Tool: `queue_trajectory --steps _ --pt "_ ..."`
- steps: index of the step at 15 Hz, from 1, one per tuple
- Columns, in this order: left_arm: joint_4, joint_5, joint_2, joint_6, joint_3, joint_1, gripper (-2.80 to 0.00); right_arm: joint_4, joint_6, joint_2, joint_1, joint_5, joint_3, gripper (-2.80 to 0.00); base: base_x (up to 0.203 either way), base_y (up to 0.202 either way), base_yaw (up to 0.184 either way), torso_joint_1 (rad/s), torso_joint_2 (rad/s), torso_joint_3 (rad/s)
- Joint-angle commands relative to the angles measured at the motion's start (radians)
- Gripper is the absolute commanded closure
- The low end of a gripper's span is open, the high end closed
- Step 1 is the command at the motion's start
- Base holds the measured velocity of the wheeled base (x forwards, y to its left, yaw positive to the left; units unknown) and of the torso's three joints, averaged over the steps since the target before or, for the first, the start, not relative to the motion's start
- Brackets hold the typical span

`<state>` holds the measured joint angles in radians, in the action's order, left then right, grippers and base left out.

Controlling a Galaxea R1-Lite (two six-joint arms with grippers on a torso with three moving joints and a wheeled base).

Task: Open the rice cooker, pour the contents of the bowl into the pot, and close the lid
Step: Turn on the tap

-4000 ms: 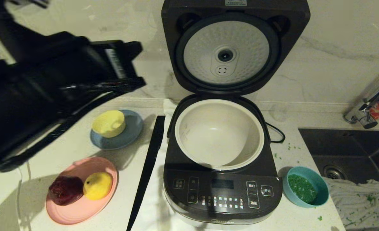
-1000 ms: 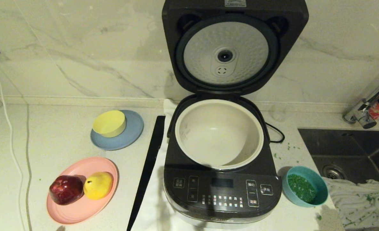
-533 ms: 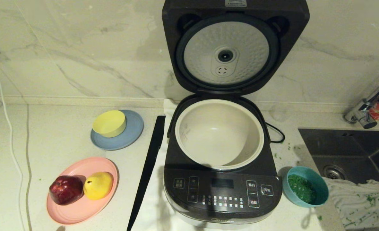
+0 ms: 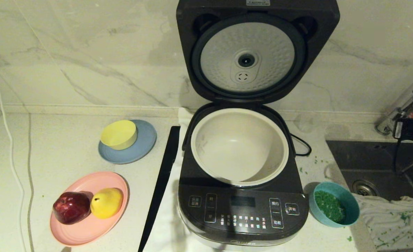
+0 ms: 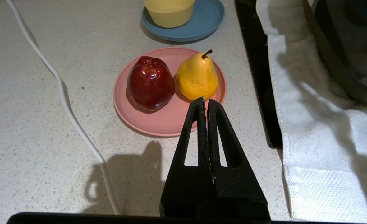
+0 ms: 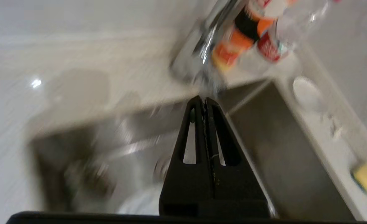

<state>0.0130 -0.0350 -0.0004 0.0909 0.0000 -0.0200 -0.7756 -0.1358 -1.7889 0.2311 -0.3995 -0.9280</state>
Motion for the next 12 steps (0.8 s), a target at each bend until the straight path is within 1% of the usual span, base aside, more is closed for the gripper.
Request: queue_trajectory --steps 1,5,12 --pt "0.001 0.000 -0.001 0.000 0.008 0.000 0.00 -0.062 -0.022 -0.222 0.035 -0.008 -0.136 0.00 0.000 0.000 0.000 0.000 0.00 0.000" --pt "0.001 0.000 -0.001 0.001 0.008 0.000 0.00 -0.111 -0.093 -0.365 0.064 -0.018 -0.303 0.00 0.000 0.000 0.000 0.000 0.00 0.000" --pt "0.001 0.000 -0.001 0.001 0.008 0.000 0.00 -0.102 -0.105 -0.462 0.066 -0.019 -0.494 0.00 0.000 0.000 0.000 0.000 0.00 0.000"
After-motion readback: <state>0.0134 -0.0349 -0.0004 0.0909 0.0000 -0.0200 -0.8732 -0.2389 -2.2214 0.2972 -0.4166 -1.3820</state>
